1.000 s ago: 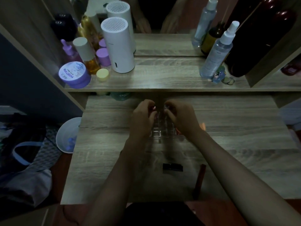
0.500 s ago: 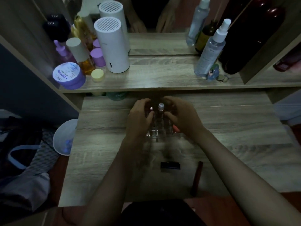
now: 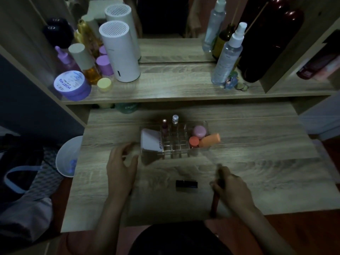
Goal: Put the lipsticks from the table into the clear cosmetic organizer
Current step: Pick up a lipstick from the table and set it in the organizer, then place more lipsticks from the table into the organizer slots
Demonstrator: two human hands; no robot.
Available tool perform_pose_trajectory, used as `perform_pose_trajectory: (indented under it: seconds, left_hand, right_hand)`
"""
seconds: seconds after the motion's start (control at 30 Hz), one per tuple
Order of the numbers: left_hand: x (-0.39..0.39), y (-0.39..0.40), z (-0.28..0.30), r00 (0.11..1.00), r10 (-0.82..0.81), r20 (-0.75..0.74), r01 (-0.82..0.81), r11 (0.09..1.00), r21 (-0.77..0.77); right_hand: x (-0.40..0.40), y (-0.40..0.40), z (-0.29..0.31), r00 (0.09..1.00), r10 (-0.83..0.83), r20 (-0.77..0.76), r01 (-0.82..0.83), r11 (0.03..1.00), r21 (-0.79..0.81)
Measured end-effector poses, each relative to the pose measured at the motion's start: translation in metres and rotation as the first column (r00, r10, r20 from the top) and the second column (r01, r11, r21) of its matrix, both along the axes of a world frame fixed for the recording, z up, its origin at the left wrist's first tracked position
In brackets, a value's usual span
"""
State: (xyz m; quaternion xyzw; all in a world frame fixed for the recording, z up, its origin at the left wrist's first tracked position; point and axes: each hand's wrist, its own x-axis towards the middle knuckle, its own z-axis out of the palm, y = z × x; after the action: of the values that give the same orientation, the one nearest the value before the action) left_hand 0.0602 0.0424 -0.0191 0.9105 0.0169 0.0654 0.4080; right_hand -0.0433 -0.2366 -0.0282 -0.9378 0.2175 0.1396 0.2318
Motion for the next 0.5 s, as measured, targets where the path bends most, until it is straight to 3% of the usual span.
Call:
perform_pose_trajectory:
  seconds: [0.2,0.5]
  left_hand:
    - [-0.011,0.006,-0.001,0.998,0.060,0.020,-0.060,0.998,-0.002]
    - [-0.018,0.008,-0.001,0.998,0.065,0.023,-0.065,0.998,0.011]
  right_hand:
    - [0.001,0.004,-0.002,0.993,-0.018,0.115,0.019,1.000,-0.003]
    - [0.044,0.009,0.045,0.930,-0.021,0.367,-0.091,0.955,0.284]
